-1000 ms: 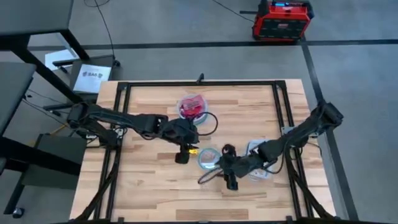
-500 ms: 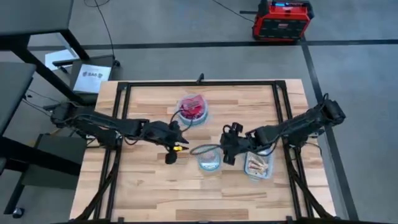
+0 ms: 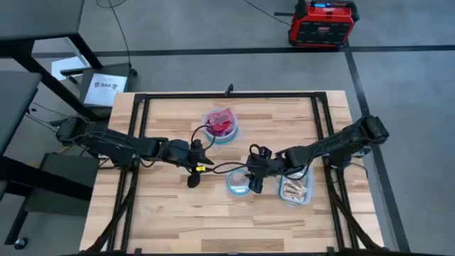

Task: Sort candy
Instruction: Close the small circular transparent bin

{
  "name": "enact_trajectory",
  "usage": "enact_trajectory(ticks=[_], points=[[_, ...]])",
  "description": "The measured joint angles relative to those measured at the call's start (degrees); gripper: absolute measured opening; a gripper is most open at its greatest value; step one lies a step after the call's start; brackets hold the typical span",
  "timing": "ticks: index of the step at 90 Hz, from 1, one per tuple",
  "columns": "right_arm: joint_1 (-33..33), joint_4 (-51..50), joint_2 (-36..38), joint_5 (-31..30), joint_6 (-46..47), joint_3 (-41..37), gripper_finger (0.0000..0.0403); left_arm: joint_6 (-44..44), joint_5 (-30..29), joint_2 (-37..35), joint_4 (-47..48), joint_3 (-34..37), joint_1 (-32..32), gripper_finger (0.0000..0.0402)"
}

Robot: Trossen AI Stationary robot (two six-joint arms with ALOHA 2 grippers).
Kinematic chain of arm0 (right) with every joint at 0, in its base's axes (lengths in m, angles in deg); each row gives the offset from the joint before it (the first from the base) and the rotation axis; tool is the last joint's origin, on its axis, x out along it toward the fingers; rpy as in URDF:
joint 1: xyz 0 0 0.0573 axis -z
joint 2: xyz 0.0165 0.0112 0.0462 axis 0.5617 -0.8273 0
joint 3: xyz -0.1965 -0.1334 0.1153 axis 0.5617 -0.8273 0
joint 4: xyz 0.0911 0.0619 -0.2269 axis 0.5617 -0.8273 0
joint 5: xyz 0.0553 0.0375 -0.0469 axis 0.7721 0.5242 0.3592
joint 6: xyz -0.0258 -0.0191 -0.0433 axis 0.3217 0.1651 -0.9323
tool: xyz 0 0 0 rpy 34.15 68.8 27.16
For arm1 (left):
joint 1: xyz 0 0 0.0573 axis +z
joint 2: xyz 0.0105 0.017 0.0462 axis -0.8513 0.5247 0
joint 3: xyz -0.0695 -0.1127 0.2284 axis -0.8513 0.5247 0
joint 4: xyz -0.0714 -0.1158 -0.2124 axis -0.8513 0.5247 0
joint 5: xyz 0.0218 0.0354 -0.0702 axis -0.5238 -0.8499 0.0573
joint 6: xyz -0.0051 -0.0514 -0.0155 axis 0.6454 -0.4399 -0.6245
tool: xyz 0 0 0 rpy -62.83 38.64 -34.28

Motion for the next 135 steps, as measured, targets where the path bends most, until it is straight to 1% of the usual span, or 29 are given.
enact_trajectory(ticks=[15, 25, 34, 38, 46, 51, 60, 68, 75, 81, 87, 94, 99, 109, 115, 123, 135], points=[[0.14, -0.43, 0.24, 0.1, 0.01, 0.02, 0.0196, -0.59, 0.01, 0.01, -1.33, 0.0, -0.83, 0.0107], [0.21, -4.52, 1.68, -3.89, -0.27, -0.02, 0.0196, -0.44, 0.05, 1.91, -4.42, -0.17, -2.01, 0.0107], [0.9, -13.02, 3.1, -7.02, 0.43, 0.41, 0.0196, 0.06, 0.1, 4.86, -4.5, -0.32, -2.93, 0.0107], [0.97, -15.28, 3.73, -7.81, 0.47, 0.9, 0.0196, -0.66, 0.55, 6.18, -4.4, -0.48, -3.54, 0.0107], [0.55, -16.16, 5.85, -9.02, 0.42, 2.19, 0.0196, -2.33, 2.34, 8.49, -4.54, -0.48, -5.14, 0.0107], [-0.12, -15.97, 7.63, -9.4, 0.48, 2.98, 0.0196, -2.95, 2.47, 9.94, -4.55, -0.48, -6.29, 0.0107], [-2.12, -13.54, 10.37, -9.91, 0.39, 3.28, 0.0196, -3.24, 2.6, 13.45, -8.49, -0.47, -7.54, 0.0107], [-4.28, -11.78, 11.92, -12.16, 0.14, 3.3, 0.0196, -3.15, 2.54, 17.6, -16.41, -0.52, -7.87, 0.0107], [-6.39, -10.42, 12.3, -13.52, -0.51, 3.3, 0.0196, -2.82, 2.49, 22.01, -23.04, -1.05, -7.93, 0.0107], [-8.29, -10.05, 11.91, -14.29, -0.38, 3.3, 0.0196, -2.25, 2.54, 26.01, -25.35, -2.76, -7.77, 0.0107], [-10.42, -9.79, 11.35, -15.77, 0.54, 3.26, 0.0196, -1.15, 2.47, 29.3, -25.45, -5.61, -7.09, 0.0107], [-12.56, -8.81, 9.62, -19.79, 2.48, 2.74, 0.0196, -0.82, 1.96, 32.52, -23.84, -9.24, -5.94, 0.0107], [-13.91, -8.74, 7.91, -22.62, 3.55, 1.79, 0.0196, -1.16, 1.88, 34.14, -21.32, -11.45, -5.18, 0.0107], [-14.31, -8.99, 4.4, -27.03, 4.66, 1.16, 0.0196, -0.28, 1.64, 35.81, -15.17, -15.14, -4.25, 0.0107], [-13.28, -9.32, 3.74, -28.02, 5.07, 1.18, 0.0196, 1.02, 1.68, 35.62, -12.61, -16.37, -3.99, 0.0107], [-10.83, -11.99, 4.45, -27.58, 5.16, 1.2, 0.0196, 2.36, 1.68, 34.79, -10.39, -16.83, -3.93, 0.0107], [-6.93, -15.73, 7.31, -27.04, 5.15, 1.2, 0.0196, 3.28, 1.7, 34.38, -13.02, -16.87, -3.93, 0.0107]])
